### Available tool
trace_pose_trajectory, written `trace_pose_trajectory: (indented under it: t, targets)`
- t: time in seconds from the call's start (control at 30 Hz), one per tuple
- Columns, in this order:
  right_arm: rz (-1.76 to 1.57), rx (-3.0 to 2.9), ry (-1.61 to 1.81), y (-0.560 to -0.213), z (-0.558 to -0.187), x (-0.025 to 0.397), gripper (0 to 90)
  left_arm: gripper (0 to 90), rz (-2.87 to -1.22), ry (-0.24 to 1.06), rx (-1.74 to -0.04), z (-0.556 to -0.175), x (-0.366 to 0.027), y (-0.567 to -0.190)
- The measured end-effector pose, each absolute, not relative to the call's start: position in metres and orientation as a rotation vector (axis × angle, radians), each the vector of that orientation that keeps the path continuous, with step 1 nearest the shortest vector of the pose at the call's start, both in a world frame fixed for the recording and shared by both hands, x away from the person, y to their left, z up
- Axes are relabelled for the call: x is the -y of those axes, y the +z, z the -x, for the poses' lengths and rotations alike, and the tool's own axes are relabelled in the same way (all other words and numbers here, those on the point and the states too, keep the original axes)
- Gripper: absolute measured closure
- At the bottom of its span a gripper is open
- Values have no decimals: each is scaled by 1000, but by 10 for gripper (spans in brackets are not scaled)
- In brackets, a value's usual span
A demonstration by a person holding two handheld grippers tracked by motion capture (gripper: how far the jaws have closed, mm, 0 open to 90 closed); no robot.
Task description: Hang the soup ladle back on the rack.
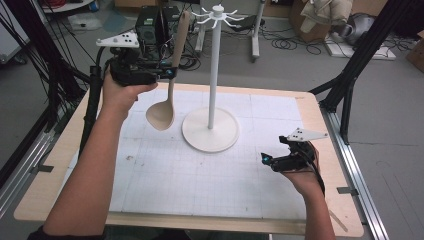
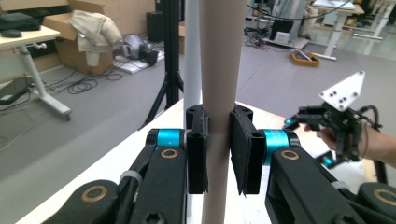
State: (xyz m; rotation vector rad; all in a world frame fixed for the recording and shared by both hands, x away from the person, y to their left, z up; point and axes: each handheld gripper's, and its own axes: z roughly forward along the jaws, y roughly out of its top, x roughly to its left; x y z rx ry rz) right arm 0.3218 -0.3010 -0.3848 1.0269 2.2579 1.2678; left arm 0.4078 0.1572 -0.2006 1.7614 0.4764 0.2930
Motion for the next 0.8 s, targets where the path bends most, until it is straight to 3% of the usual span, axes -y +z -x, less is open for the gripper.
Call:
trace_pose_trajectory:
  t: [0.8]
  targets:
    - [-1025,-2246,1252,-384,-321,300,22,770,-1861,300,-497,-428,-130,-208]
